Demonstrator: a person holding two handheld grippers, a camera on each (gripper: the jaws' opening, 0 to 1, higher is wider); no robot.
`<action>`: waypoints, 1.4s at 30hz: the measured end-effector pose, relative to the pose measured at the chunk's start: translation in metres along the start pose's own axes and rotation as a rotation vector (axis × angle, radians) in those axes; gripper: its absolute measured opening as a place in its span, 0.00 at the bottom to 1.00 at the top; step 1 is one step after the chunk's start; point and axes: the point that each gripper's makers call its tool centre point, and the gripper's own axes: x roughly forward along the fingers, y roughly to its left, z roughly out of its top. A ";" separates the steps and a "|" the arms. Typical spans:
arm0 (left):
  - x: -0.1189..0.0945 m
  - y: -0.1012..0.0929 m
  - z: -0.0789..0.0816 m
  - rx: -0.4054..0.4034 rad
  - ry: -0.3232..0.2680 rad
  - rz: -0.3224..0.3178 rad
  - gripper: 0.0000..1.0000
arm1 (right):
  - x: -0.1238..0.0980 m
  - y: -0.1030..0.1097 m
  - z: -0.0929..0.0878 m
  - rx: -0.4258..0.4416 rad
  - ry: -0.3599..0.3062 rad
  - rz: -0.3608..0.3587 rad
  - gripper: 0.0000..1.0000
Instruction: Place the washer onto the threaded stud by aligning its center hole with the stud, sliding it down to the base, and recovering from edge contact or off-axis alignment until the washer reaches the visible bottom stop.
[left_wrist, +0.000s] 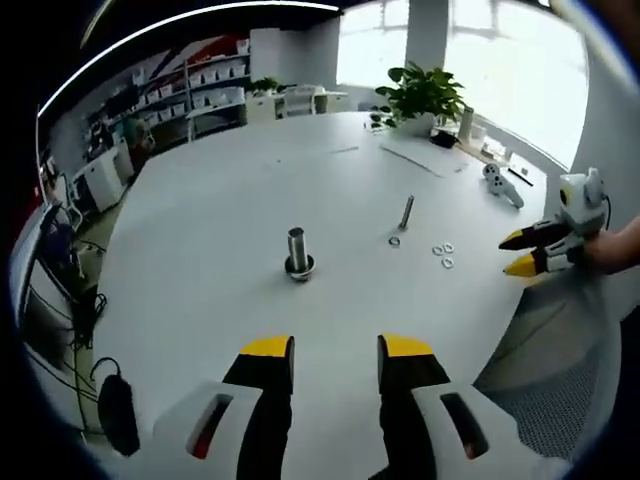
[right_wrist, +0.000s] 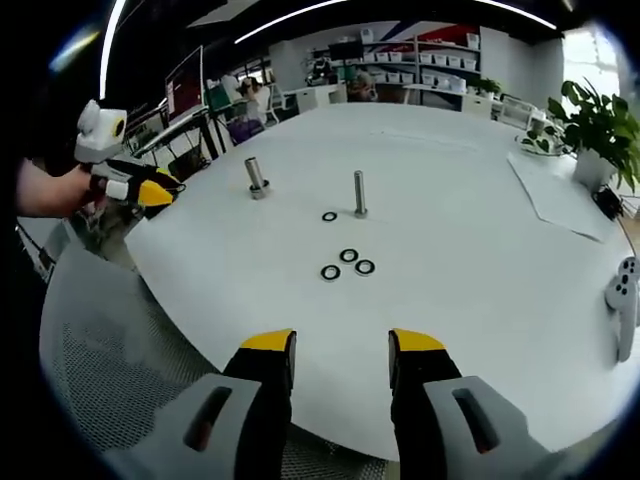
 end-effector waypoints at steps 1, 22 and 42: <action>-0.001 -0.003 -0.001 -0.004 -0.009 -0.009 0.31 | -0.001 0.000 0.000 -0.003 0.004 -0.004 0.40; -0.022 -0.014 -0.020 -0.080 -0.100 -0.025 0.31 | 0.002 -0.008 -0.017 -0.038 0.094 -0.050 0.40; -0.013 -0.022 -0.046 -0.033 -0.036 -0.062 0.29 | 0.002 -0.009 -0.016 -0.027 0.090 -0.054 0.40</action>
